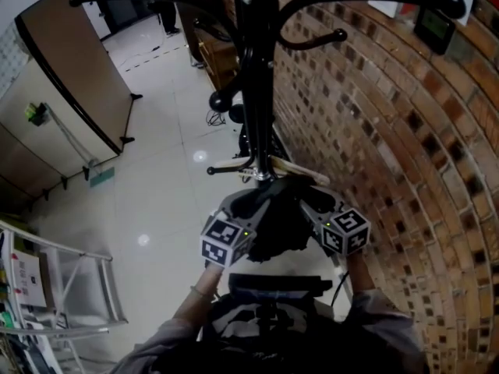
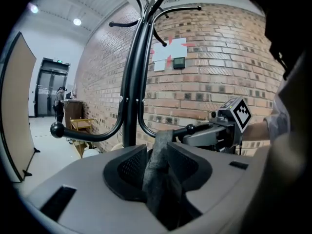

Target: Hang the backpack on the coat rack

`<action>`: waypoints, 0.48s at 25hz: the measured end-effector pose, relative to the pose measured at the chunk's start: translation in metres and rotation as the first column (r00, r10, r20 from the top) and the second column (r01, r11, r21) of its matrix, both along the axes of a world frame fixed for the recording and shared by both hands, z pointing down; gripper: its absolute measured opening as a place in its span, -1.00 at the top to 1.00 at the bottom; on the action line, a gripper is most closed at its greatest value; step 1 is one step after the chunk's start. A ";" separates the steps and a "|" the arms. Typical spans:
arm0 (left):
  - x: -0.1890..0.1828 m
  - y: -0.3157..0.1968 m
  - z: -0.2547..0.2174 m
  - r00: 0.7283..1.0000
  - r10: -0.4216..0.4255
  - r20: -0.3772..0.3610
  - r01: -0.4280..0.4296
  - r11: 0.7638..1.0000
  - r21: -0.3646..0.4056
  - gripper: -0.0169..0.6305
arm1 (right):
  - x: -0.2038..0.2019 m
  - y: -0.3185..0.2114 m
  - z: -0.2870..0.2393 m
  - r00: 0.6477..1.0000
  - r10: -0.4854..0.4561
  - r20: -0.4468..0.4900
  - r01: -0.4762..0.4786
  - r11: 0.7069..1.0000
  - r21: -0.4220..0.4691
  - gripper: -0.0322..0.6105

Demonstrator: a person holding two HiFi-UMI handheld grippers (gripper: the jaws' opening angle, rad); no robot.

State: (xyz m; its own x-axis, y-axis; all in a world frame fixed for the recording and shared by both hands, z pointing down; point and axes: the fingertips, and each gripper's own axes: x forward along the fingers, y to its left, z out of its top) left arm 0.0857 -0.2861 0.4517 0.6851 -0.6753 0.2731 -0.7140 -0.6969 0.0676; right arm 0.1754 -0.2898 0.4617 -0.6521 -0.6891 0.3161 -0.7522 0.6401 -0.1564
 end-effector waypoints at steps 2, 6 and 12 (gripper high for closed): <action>-0.002 0.003 -0.001 1.000 0.017 -0.008 -0.017 1.000 0.004 0.59 | 0.003 0.008 0.001 0.998 0.049 0.042 -0.048 0.999 -0.010 0.41; -0.009 0.015 -0.002 0.998 0.055 -0.023 -0.055 0.998 0.013 0.79 | 0.007 0.025 0.001 0.980 0.183 0.079 -0.183 0.983 -0.010 0.62; -0.026 0.036 0.004 0.992 0.122 -0.026 -0.122 0.992 -0.008 0.85 | -0.010 0.060 0.003 0.940 0.313 0.133 -0.312 0.950 -0.030 0.81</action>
